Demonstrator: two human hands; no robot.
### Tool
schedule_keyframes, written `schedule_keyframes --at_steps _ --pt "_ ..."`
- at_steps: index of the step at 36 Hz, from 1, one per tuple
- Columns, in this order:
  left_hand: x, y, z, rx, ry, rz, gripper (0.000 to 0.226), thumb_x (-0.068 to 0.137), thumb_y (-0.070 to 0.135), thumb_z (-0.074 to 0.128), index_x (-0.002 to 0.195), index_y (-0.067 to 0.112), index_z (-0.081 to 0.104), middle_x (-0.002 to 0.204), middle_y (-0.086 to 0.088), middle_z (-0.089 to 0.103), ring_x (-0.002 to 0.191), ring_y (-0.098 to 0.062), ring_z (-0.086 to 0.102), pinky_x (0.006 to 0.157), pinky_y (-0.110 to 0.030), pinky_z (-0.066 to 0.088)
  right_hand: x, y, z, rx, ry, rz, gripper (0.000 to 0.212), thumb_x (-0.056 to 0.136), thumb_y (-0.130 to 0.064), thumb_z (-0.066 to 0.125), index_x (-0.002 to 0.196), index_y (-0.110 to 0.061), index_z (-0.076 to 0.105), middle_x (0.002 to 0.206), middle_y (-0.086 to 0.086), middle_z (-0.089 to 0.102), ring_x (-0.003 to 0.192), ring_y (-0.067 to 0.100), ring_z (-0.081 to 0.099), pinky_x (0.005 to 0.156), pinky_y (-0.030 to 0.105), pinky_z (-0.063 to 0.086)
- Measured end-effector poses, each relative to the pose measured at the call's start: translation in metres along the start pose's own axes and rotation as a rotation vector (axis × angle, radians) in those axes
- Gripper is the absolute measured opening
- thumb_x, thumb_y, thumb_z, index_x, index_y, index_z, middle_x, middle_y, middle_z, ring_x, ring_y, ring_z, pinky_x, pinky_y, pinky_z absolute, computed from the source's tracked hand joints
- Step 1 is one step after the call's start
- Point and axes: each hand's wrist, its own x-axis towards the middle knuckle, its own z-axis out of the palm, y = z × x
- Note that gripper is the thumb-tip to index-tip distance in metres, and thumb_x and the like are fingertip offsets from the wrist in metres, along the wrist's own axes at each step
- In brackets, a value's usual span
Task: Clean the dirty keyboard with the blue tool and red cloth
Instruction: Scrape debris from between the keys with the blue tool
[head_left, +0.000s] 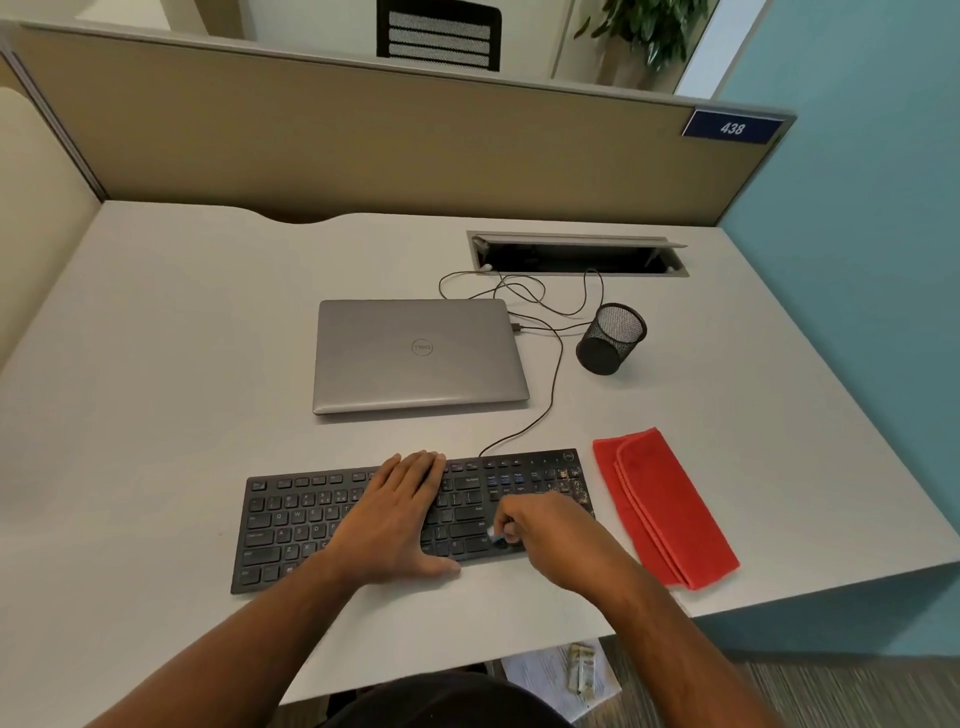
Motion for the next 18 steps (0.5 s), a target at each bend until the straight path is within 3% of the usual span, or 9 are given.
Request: schedule_keyframes --at_steps 2,5,9,15,18 --pt "0.0 0.0 -0.001 -0.001 -0.006 0.004 0.137 0.07 0.1 0.043 0.165 0.016 -0.005 0.173 -0.004 0.003 0.158 -0.019 -0.003 0.123 -0.033 -0.021 -0.002 0.003 -0.001 0.02 0.046 0.003 0.028 0.097 -0.003 0.055 0.112 -0.024 0.067 0.106 -0.003 0.071 0.091 0.014 0.066 0.073 0.023 0.05" --pt "0.001 0.0 -0.001 0.005 -0.008 0.002 0.137 0.07 0.101 0.043 0.165 0.015 -0.004 0.173 -0.004 0.004 0.158 -0.02 -0.002 0.124 -0.035 -0.018 -0.003 0.005 0.0 0.005 0.094 -0.022 0.03 0.096 -0.003 0.048 0.113 -0.021 0.066 0.107 0.001 0.067 0.098 0.023 0.064 0.082 0.033 0.051" --pt "0.0 0.001 -0.002 0.014 -0.016 -0.001 0.137 0.069 0.1 0.044 0.165 0.015 -0.004 0.172 -0.004 0.004 0.158 -0.019 -0.001 0.126 -0.037 -0.014 -0.009 -0.001 0.008 -0.109 -0.008 -0.049 0.045 0.092 0.005 0.055 0.127 -0.023 0.06 0.125 -0.004 0.062 0.11 0.021 0.062 0.09 0.028 0.049" --pt "0.0 0.0 -0.003 0.012 -0.015 0.002 0.137 0.07 0.1 0.043 0.165 0.015 -0.005 0.173 -0.004 0.004 0.158 -0.02 -0.001 0.126 -0.037 -0.014 -0.022 0.014 0.023 -0.112 -0.073 -0.094 0.048 0.092 0.006 0.058 0.121 -0.031 0.061 0.125 -0.009 0.064 0.112 0.015 0.062 0.092 0.031 0.054" --pt "0.001 -0.001 -0.001 0.01 -0.011 -0.001 0.137 0.07 0.1 0.044 0.165 0.015 -0.004 0.173 -0.004 0.004 0.158 -0.02 -0.001 0.125 -0.036 -0.016 -0.026 0.022 0.025 0.033 0.025 -0.076 0.038 0.097 -0.003 0.057 0.117 -0.034 0.064 0.122 -0.014 0.067 0.108 -0.001 0.062 0.088 0.013 0.05"
